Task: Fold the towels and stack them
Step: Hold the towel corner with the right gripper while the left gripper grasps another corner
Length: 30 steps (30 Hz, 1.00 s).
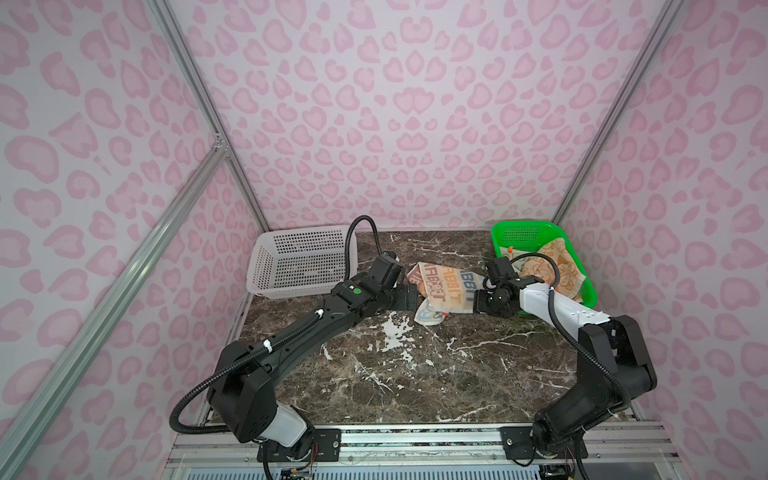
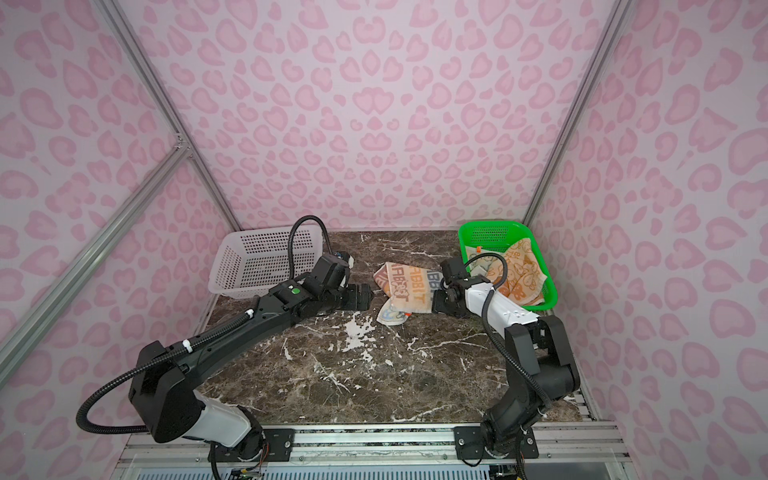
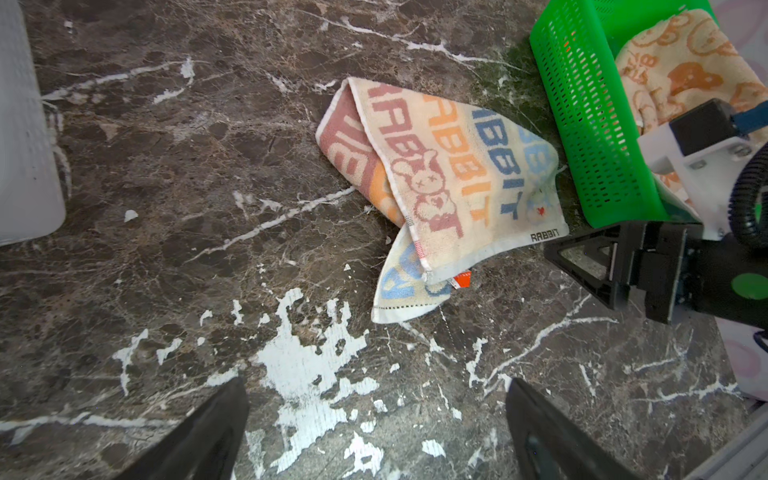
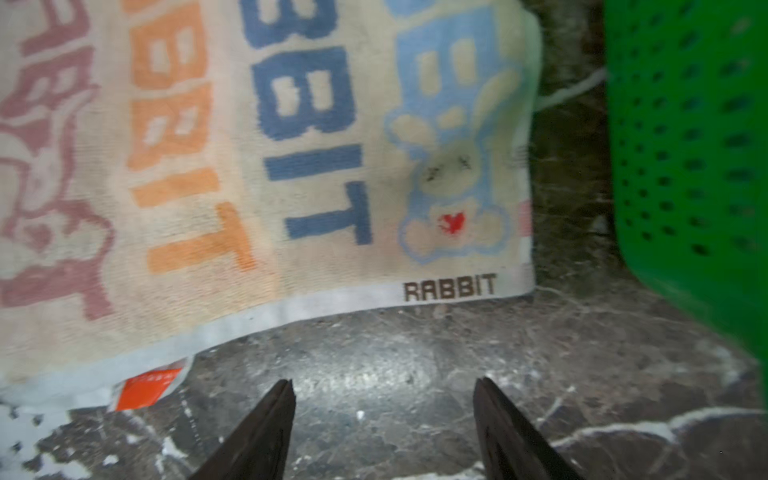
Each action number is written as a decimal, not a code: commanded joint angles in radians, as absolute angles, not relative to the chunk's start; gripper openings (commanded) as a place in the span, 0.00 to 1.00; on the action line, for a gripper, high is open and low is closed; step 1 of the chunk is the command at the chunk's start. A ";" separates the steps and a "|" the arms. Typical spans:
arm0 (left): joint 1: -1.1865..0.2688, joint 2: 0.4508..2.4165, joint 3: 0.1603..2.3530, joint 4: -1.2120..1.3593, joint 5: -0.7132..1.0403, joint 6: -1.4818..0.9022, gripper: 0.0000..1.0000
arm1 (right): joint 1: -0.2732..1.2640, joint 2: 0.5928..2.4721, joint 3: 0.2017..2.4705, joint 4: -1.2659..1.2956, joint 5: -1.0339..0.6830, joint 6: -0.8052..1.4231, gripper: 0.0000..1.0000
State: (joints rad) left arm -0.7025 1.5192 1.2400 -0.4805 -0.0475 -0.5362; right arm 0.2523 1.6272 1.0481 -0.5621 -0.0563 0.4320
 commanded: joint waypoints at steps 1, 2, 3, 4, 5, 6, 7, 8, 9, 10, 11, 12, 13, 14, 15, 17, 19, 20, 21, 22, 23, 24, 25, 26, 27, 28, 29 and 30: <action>-0.705 1.542 1.265 -0.493 -0.013 -0.533 0.98 | 0.230 1.644 1.034 -0.523 -0.022 0.407 0.65; -0.706 1.547 1.268 -0.494 -0.012 -0.533 0.98 | 0.226 1.654 1.036 -0.517 -0.022 0.403 0.64; -0.706 1.553 1.272 -0.497 -0.012 -0.533 0.98 | 0.223 1.670 1.046 -0.512 -0.021 0.399 0.63; -0.706 1.556 1.273 -0.500 -0.011 -0.532 0.98 | 0.221 1.689 1.057 -0.509 -0.019 0.395 0.62; -0.705 1.557 1.273 -0.503 -0.012 -0.532 0.98 | 0.221 1.708 1.070 -0.508 -0.019 0.391 0.61; -0.706 1.560 1.275 -0.507 -0.009 -0.531 0.98 | 0.220 1.730 1.085 -0.506 -0.017 0.389 0.60; -0.706 1.564 1.278 -0.511 -0.001 -0.526 0.98 | 0.219 1.753 1.099 -0.502 -0.019 0.386 0.60; -0.706 1.568 1.283 -0.517 0.008 -0.520 0.98 | 0.221 1.773 1.109 -0.497 -0.025 0.383 0.59; -0.706 1.576 1.287 -0.525 0.023 -0.512 0.98 | 0.221 1.793 1.119 -0.491 -0.030 0.380 0.59; -0.705 1.584 1.294 -0.535 0.032 -0.504 0.98 | 0.222 1.811 1.129 -0.485 -0.037 0.379 0.59; -0.706 1.590 1.297 -0.544 0.032 -0.502 0.98 | 0.224 1.826 1.135 -0.482 -0.041 0.379 0.58; -0.706 1.593 1.297 -0.549 0.029 -0.502 0.98 | 0.227 1.841 1.145 -0.480 -0.047 0.380 0.57; -0.704 1.593 1.295 -0.549 0.027 -0.501 0.98 | 0.237 1.856 1.154 -0.482 -0.051 0.381 0.57; -0.704 1.592 1.293 -0.548 0.027 -0.501 0.98 | 0.247 1.869 1.163 -0.483 -0.052 0.385 0.56; -0.702 1.591 1.292 -0.551 0.025 -0.502 0.98 | 0.265 1.884 1.171 -0.485 -0.053 0.391 0.56; -0.699 1.588 1.292 -0.554 0.018 -0.505 0.98 | 0.309 1.909 1.185 -0.488 -0.051 0.406 0.55; -0.693 1.582 1.290 -0.560 0.010 -0.513 0.98 | 0.358 1.931 1.197 -0.480 -0.066 0.441 0.55; -0.689 1.579 1.288 -0.560 0.007 -0.514 0.98 | 0.381 1.941 1.206 -0.476 -0.074 0.457 0.54; -0.685 1.573 1.283 -0.560 0.003 -0.515 0.98 | 0.411 1.955 1.218 -0.474 -0.086 0.473 0.54; -0.680 1.568 1.275 -0.558 0.003 -0.515 0.98 | 0.443 1.968 1.236 -0.473 -0.100 0.482 0.53; -0.674 1.563 1.268 -0.558 0.005 -0.514 0.98 | 0.471 1.980 1.259 -0.485 -0.101 0.481 0.53; -0.666 1.558 1.257 -0.561 0.010 -0.514 0.98 | 0.497 1.990 1.287 -0.510 -0.087 0.476 0.52; -0.659 1.553 1.249 -0.564 0.014 -0.515 0.98 | 0.512 1.991 1.307 -0.527 -0.076 0.471 0.52; -0.652 1.548 1.238 -0.566 0.017 -0.514 0.98 | 0.521 1.981 1.318 -0.538 -0.070 0.463 0.52; -0.646 1.540 1.228 -0.566 0.017 -0.513 0.98 | 0.522 1.961 1.321 -0.543 -0.066 0.459 0.52; -0.643 1.533 1.219 -0.566 0.016 -0.511 0.98 | 0.517 1.935 1.319 -0.551 -0.061 0.455 0.52; -0.641 1.528 1.211 -0.566 0.012 -0.506 0.98 | 0.511 1.911 1.316 -0.561 -0.055 0.451 0.53; -0.641 1.524 1.207 -0.567 0.003 -0.501 0.98 | 0.499 1.882 1.308 -0.570 -0.046 0.446 0.53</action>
State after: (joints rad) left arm -0.6426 1.5436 1.2182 -0.5556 0.0154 -0.5106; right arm 0.5144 1.9217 1.3125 -0.5152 -0.0612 0.4519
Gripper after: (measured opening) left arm 0.976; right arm 0.532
